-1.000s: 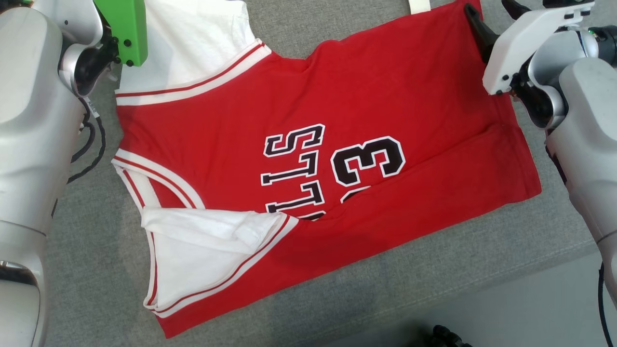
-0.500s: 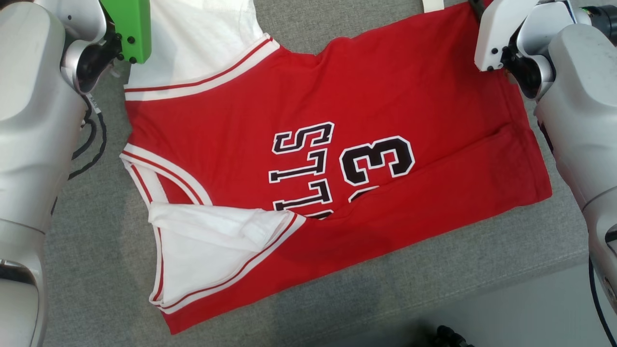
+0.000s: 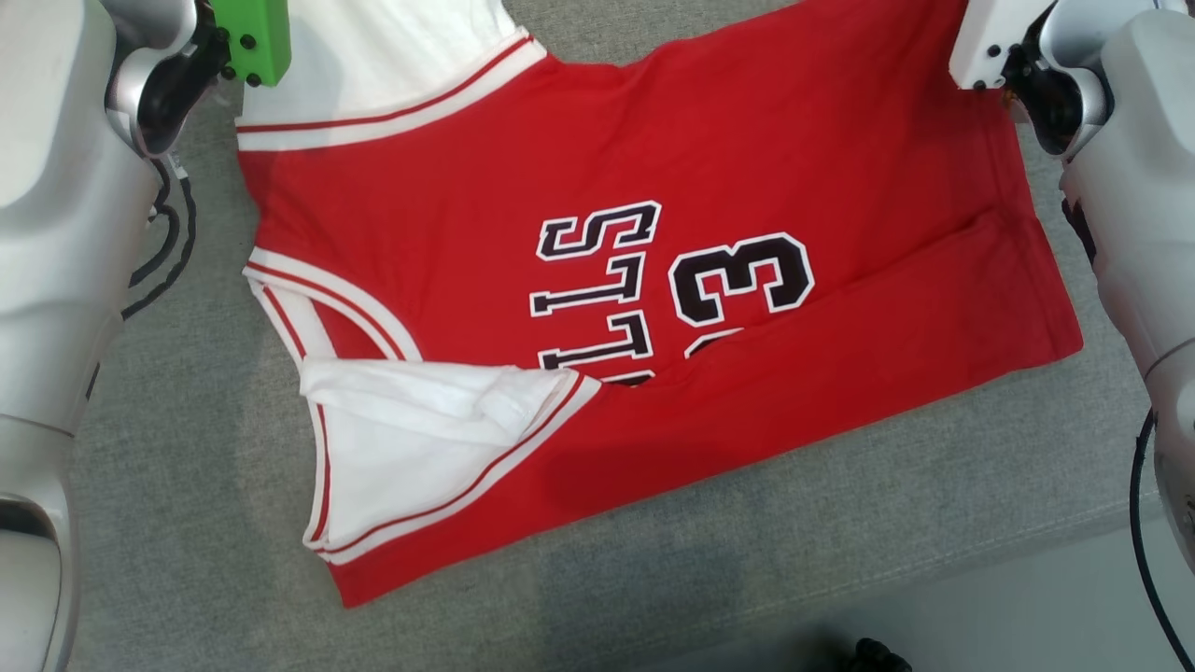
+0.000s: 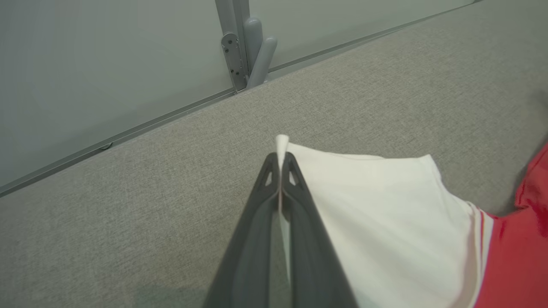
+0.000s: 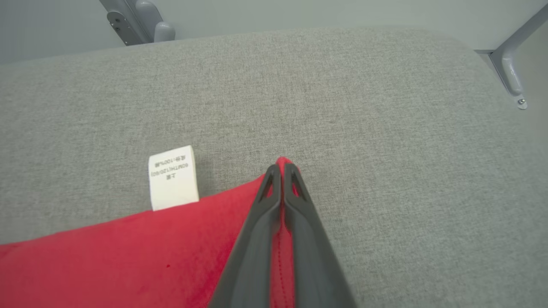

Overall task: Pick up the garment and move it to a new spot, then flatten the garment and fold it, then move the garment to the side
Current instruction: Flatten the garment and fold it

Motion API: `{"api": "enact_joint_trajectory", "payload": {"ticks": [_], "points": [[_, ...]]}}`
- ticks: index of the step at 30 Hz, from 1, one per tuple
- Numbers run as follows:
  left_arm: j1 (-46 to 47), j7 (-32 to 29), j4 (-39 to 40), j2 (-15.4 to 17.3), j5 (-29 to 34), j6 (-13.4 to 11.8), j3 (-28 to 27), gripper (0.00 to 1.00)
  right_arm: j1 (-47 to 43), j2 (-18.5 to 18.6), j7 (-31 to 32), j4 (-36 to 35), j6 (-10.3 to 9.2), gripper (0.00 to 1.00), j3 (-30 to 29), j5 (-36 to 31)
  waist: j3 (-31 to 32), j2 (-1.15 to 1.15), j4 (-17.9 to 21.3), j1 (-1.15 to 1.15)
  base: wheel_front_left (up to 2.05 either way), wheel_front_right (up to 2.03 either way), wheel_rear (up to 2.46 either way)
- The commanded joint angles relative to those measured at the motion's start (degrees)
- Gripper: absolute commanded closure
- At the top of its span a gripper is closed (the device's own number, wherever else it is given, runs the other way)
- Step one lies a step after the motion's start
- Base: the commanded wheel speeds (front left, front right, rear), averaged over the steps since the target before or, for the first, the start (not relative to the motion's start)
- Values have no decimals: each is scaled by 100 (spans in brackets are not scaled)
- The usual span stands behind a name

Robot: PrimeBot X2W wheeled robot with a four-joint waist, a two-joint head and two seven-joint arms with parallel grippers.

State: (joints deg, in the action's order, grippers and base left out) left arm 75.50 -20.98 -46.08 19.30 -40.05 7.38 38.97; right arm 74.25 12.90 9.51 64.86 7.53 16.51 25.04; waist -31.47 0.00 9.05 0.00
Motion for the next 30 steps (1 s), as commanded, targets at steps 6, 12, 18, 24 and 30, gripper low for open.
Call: {"api": "enact_joint_trajectory", "payload": {"ticks": [6,12,18,24,30], "points": [[206,532,98,60,-42,13,-83,100,8,183,-418,24,-8,100,-217,328,84,0,-204,0,0,0,0],[-96,831,425,87,-380,14,-27,100,-316,371,-452,-292,-8,100,-120,853,263,0,-374,0,0,0,0],[-714,1223,1201,409,-738,15,91,100,-963,728,-328,-947,-8,100,146,1517,528,0,-527,0,0,0,0],[-1484,1767,2218,960,-607,11,189,100,-1685,1168,-305,-1587,-8,100,343,2121,787,0,-634,0,0,0,0],[-2364,2228,3326,1392,-547,-61,226,100,-2236,1499,-331,-1979,-8,100,443,2522,1007,0,-724,0,0,0,0]]}}
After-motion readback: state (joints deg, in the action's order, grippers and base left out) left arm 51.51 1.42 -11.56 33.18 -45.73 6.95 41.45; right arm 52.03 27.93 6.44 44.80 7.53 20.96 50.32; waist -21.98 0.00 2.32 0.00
